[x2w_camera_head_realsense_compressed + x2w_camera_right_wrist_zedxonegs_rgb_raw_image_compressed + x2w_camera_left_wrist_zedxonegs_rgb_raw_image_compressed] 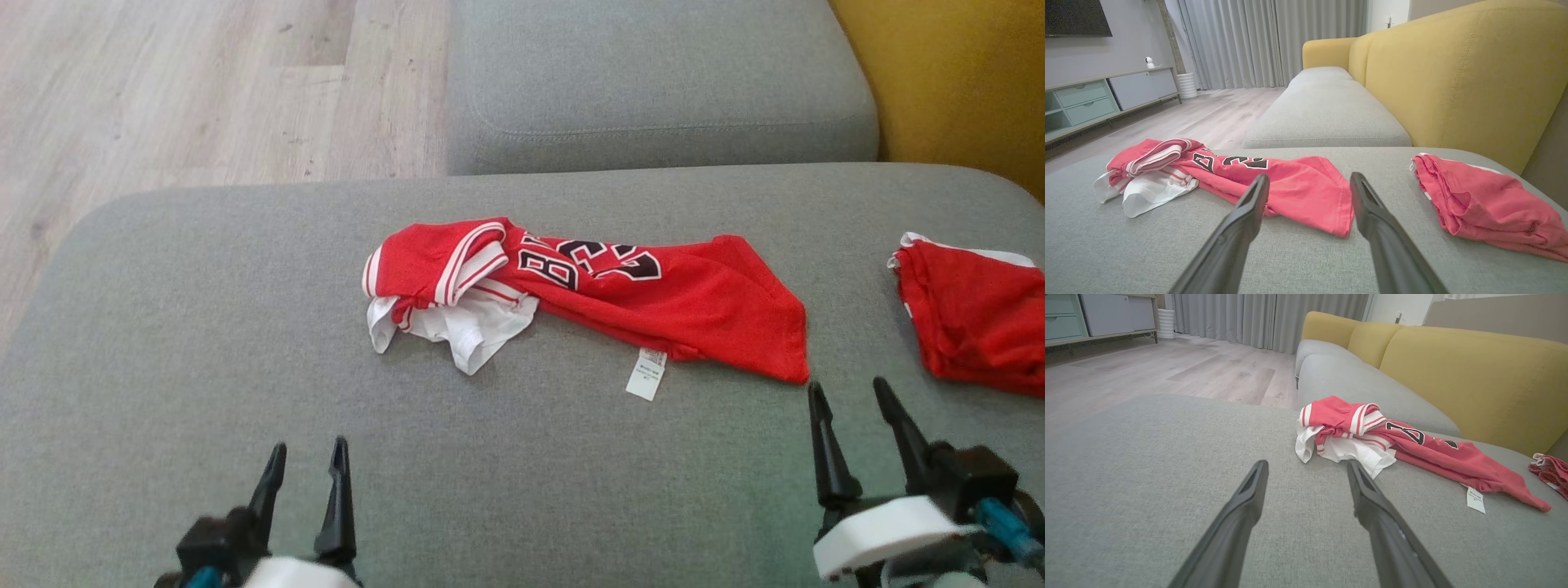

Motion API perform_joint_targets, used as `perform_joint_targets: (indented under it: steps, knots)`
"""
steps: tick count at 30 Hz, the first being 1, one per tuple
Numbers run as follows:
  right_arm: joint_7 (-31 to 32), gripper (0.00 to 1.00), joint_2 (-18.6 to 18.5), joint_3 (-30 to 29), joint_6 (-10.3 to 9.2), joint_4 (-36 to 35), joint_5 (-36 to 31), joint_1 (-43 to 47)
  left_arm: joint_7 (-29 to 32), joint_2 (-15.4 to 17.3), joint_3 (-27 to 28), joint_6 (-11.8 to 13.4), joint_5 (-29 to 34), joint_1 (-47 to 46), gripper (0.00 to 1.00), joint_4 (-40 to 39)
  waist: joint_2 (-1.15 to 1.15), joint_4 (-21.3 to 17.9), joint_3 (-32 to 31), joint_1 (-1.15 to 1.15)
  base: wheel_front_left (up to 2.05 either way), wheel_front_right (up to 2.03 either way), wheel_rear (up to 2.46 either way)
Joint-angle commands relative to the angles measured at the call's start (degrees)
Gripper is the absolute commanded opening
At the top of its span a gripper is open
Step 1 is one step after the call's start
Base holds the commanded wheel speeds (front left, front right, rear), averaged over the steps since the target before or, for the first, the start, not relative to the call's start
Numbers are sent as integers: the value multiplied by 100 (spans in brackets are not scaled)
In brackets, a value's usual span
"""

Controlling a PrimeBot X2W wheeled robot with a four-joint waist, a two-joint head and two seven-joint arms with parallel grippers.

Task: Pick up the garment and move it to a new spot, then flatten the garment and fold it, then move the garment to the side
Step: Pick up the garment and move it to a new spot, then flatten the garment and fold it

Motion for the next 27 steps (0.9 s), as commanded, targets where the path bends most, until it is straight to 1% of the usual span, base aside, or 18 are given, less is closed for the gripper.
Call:
perform_joint_targets:
  steps: [1,4,10,17,27]
  knots:
    - [-56,100,-32,142,39,-169,35,-165,-62,173,269,42,62,-253,100,-210,0,-3,1,2,0,0,0]
    - [-66,100,-32,173,39,-133,21,-124,-65,202,280,103,109,-87,100,-361,0,-5,-9,2,0,0,0]
    - [-95,100,-32,266,39,-40,39,-120,-67,144,298,198,139,80,100,-479,0,-11,-19,2,0,0,0]
    - [-133,100,-32,355,39,64,63,-165,-68,110,282,195,143,88,100,-458,0,-4,-17,2,0,0,0]
    - [-137,100,-32,336,39,82,45,-183,-52,117,284,218,112,80,100,-451,0,7,8,2,0,0,0]
